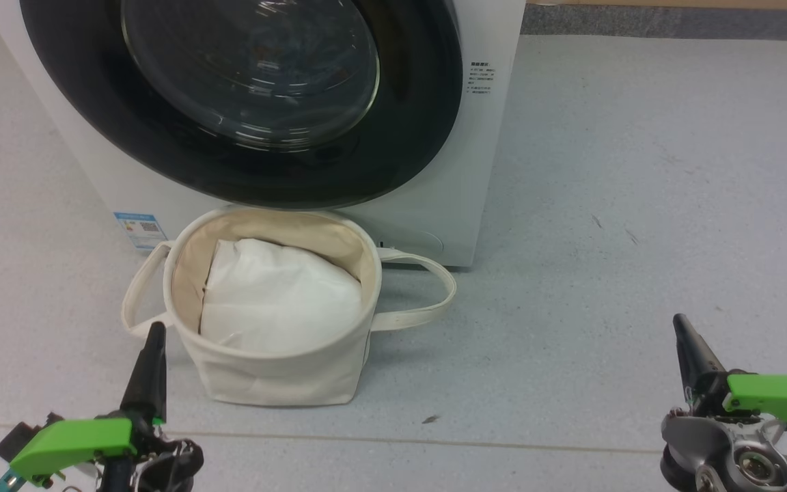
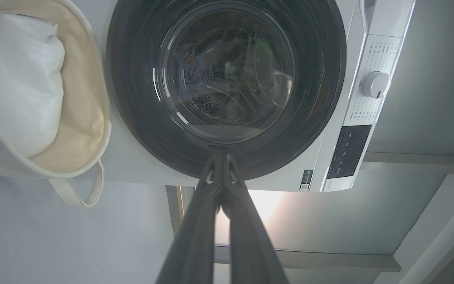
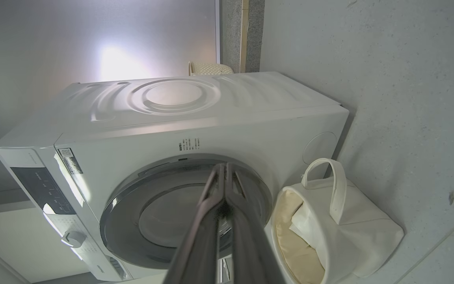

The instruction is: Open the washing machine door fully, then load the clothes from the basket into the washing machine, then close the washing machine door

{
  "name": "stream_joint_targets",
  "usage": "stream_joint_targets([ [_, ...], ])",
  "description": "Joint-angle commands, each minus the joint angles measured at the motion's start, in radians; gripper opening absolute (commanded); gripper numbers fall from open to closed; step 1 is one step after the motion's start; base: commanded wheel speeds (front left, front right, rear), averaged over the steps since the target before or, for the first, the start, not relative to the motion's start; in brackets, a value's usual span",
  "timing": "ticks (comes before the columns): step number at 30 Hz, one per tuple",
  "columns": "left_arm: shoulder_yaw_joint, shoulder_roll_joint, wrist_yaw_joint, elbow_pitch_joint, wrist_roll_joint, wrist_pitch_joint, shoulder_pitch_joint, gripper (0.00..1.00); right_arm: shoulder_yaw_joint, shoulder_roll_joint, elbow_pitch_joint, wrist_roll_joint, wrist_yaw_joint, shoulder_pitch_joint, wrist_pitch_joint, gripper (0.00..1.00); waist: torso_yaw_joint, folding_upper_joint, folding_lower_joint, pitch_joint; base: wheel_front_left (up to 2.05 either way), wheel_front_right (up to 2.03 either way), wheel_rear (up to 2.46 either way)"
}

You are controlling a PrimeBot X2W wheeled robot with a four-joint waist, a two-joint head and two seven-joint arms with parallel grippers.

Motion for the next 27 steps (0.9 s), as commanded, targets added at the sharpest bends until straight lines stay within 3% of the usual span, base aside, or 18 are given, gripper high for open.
stream_joint_targets([
  [1,0.036,0.007,0.001,-0.037,-0.001,0.007,-0.011,0.0,0.025,-0.024,-0.039,0.009,0.0,-0.005,-0.007,0.0,0.0,0.0,0.0,0.0,0.0,0.0,0.0],
  [27,0.037,0.007,0.001,-0.038,-0.001,0.007,-0.011,0.0,0.083,-0.068,-0.055,0.061,0.0,-0.005,-0.053,0.0,0.0,0.0,0.0,0.0,0.0,0.0,0.0],
])
